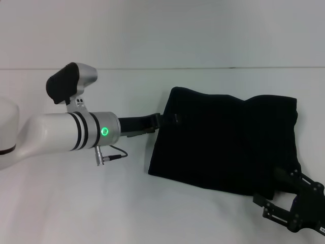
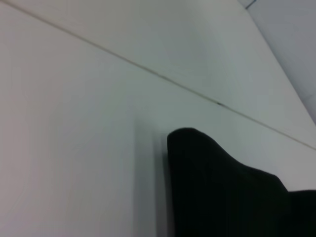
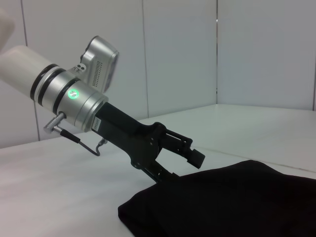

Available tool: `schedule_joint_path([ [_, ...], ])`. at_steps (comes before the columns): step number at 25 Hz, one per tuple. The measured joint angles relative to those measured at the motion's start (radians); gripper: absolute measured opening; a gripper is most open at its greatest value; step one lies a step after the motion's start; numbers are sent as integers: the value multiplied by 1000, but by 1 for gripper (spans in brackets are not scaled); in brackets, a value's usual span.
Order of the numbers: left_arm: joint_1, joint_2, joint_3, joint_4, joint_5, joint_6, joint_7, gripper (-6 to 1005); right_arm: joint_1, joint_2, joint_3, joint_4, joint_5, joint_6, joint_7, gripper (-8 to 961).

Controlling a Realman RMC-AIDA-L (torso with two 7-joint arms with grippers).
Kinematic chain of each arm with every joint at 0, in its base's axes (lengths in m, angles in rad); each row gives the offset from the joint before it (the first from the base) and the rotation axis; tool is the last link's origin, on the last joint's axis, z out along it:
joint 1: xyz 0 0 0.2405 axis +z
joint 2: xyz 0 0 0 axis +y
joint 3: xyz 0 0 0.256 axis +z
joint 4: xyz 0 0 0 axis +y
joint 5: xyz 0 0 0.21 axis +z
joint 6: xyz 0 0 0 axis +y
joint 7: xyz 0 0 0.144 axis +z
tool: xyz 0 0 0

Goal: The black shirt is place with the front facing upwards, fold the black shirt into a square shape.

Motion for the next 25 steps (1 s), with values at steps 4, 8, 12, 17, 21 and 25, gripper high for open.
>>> schedule_joint_path([
  [4,-1,-4,9,-4,0,-1,-1,908,0,0,-1,1,0,0,0,876],
  [8,0,-8,11,-6,0,-2,-1,897,-1,0,-1,8,0,0,0,876],
  [12,0,-8,12,-8,0,3,-1,886,-1,0,-2,8,0,0,0,877],
  [17,-6,-10,63,-8,0,8,-1,872,-3,0,-2,10,0,0,0,877],
  [21,-6,-14,78,-6,-18,6,26,861,-3,0,-1,11,0,0,0,877],
  [25,5,-15,62,-8,-60,8,48,822,-4,0,1,12,0,1,0,877],
])
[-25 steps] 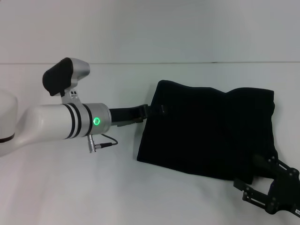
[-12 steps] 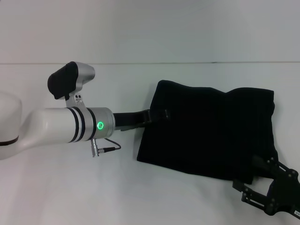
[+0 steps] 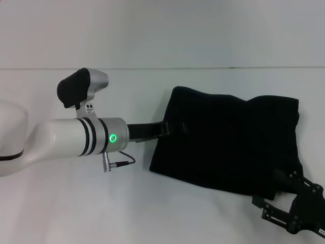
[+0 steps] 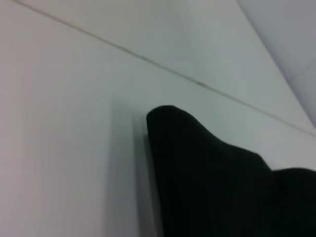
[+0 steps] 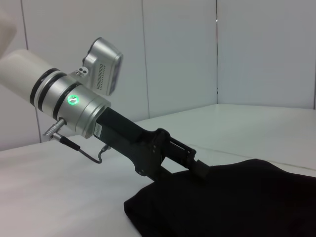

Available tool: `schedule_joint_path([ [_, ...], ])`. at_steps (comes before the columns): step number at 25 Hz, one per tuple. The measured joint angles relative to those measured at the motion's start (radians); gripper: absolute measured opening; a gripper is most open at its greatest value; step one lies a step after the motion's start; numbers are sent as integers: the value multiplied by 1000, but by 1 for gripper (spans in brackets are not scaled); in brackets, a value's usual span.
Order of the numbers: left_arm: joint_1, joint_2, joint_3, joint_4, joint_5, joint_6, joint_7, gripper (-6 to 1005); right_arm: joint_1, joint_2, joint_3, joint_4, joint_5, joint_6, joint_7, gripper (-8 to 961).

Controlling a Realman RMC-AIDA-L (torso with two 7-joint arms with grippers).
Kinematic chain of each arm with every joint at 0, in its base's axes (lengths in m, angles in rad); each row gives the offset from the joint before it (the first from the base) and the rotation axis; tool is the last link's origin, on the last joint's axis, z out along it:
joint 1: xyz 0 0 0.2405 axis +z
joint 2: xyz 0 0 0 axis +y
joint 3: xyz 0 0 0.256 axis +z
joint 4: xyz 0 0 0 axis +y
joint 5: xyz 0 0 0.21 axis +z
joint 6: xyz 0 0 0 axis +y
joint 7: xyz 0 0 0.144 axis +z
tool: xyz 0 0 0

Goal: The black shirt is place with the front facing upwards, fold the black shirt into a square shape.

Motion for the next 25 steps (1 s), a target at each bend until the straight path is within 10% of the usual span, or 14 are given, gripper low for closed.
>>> schedule_joint_path([
  [18,3,5,-1,0,-5,0,-38,192,10,0,7,9,6,1,1,876],
  [25,33,4,-120,2,-21,7,-30,104,44,0,69,10,9,10,2,876],
])
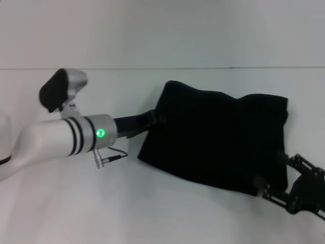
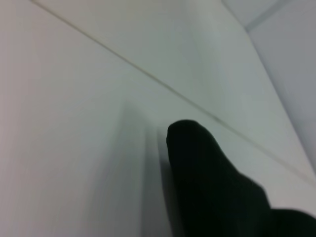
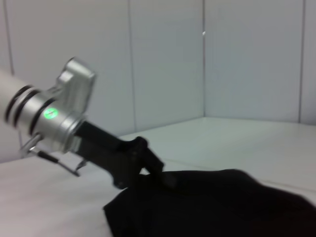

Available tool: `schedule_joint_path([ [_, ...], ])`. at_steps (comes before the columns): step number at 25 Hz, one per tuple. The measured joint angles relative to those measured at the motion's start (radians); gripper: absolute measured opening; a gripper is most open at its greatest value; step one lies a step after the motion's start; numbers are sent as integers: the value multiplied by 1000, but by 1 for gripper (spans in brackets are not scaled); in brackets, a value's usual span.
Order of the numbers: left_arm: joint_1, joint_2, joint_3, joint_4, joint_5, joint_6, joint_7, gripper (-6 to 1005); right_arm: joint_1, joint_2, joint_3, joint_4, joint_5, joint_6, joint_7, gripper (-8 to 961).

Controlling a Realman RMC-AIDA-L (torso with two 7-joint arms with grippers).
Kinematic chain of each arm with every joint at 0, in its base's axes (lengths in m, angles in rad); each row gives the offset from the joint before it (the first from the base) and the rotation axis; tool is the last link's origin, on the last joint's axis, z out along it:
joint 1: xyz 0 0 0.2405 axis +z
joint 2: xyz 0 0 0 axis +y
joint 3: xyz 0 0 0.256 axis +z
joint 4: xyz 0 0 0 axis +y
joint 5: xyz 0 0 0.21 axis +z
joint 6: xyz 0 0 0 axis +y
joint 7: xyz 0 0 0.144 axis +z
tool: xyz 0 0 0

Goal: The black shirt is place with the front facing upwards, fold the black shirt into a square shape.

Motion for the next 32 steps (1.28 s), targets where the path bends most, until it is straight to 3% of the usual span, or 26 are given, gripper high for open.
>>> schedule_joint_path([
  [7,96,9,-99,-1,-69,34,31,105,43,2,91,14,0,16,-1,877],
  [15,228,0,-190,-42,-239,89,117,102,99,2,157,44,0,61,-16,876],
  [20,238,-2,-192,-86,-305,112,197,107,121,2,158,51,3,81,-24,877],
  [32,201,5,-179,-76,-297,205,371,140,126,2,159,67,62,78,-40,878],
])
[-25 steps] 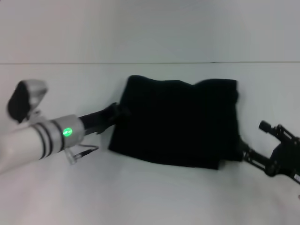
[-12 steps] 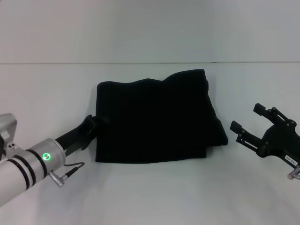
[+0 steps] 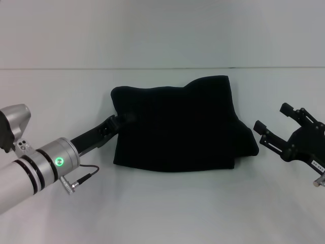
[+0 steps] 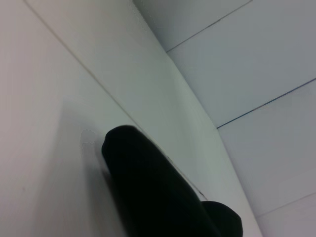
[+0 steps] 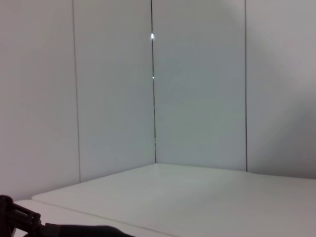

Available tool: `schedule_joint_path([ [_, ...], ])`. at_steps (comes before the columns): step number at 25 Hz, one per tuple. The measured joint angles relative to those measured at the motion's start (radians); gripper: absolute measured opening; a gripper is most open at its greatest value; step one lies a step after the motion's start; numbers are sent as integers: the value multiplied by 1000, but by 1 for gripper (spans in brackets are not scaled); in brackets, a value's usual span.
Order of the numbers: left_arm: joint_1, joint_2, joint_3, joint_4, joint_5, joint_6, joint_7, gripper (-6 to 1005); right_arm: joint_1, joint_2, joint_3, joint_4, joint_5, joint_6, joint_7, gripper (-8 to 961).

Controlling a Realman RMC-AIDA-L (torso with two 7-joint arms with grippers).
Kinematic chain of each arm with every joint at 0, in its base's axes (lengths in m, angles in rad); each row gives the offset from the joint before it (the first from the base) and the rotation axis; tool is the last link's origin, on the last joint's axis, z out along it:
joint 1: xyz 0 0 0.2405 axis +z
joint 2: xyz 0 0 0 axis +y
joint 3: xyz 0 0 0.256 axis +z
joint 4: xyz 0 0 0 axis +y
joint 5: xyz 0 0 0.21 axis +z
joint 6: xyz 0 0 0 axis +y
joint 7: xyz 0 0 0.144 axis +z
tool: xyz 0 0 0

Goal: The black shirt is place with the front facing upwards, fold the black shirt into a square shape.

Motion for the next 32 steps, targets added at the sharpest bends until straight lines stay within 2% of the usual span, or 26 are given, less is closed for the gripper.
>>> schedule_joint_path([
  [2,3,1,-1,5,1,-5,8,146,-1,0,0,0,3,-1,0,878],
  [7,35,27,-3,53,2,-9,10,368,1,0,0,8,3,2,-28,878],
  [9,49,50,3,70,9,10,17,410,4,0,-1,13,3,2,-40,878],
  [11,65,83,12,87,14,72,53,452,6,0,-5,15,2,0,-43,877],
  [13,79,118,23,108,17,196,146,495,6,0,-10,20,-1,-6,-50,877],
  [15,95,134,19,136,26,330,263,537,1,0,-26,25,-3,-13,-72,876],
  [18,137,123,14,197,50,465,456,600,-16,0,-61,29,-4,-21,-98,876],
  [21,166,104,29,224,122,514,617,835,-37,0,-90,43,-5,-28,-100,877],
  [23,177,96,36,224,186,533,702,882,-50,0,-118,47,-5,-26,-102,877],
  [26,195,89,35,216,253,514,737,952,-70,0,-172,50,-5,-2,-102,878],
  [32,229,84,6,205,294,459,741,947,-91,0,-204,69,-6,61,-101,877],
])
